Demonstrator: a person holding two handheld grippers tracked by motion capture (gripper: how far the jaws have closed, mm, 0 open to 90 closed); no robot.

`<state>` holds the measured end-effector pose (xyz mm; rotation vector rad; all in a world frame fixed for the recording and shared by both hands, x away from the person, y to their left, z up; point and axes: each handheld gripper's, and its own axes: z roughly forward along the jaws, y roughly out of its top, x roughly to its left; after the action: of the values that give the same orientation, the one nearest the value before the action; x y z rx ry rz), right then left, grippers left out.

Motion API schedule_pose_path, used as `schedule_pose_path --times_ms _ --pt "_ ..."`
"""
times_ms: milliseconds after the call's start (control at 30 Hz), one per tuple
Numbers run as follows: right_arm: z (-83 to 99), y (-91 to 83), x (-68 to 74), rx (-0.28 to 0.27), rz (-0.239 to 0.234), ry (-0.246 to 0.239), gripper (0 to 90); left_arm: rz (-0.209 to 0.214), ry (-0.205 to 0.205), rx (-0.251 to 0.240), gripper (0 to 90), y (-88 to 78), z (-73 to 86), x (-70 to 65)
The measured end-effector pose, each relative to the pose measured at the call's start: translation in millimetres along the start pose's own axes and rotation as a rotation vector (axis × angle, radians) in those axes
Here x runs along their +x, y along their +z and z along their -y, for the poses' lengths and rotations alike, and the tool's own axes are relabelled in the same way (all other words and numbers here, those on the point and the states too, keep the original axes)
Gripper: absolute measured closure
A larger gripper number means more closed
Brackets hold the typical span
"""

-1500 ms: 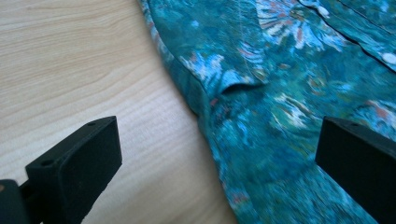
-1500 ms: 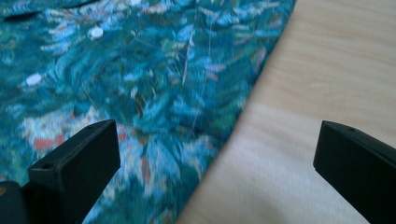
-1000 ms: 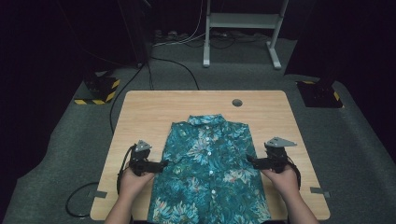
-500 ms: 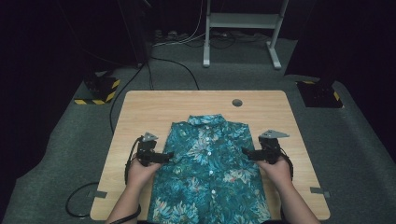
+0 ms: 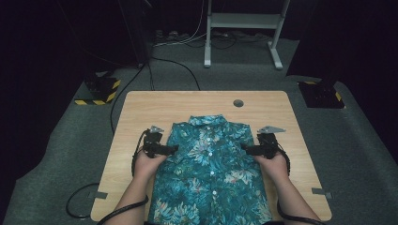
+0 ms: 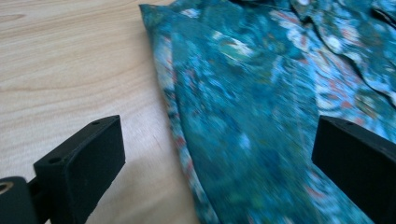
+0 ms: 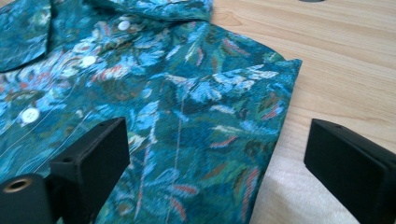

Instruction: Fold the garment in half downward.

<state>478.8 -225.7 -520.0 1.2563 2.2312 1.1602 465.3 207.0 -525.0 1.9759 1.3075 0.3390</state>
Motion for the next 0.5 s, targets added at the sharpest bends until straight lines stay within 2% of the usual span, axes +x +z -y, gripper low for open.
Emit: schedule_pose_path --times_ms 233,300,400,500 --pt "-9.9 13.7 -15.2 0.024 0.032 0.022 10.8 -0.013 -0.022 0.026 3.5 19.0 -10.6 11.0" --pt "-12.0 19.4 -19.3 0.038 0.024 0.041 11.4 -0.012 -0.014 0.020 3.7 22.7 -13.0 11.4" --pt "-15.0 27.0 -20.8 0.058 0.027 0.026 12.6 -0.007 -0.005 0.015 4.1 29.0 -18.8 11.0" --pt "-15.6 33.4 -23.5 0.067 0.031 0.039 12.6 -0.010 0.006 0.024 4.0 34.8 -24.8 9.3"
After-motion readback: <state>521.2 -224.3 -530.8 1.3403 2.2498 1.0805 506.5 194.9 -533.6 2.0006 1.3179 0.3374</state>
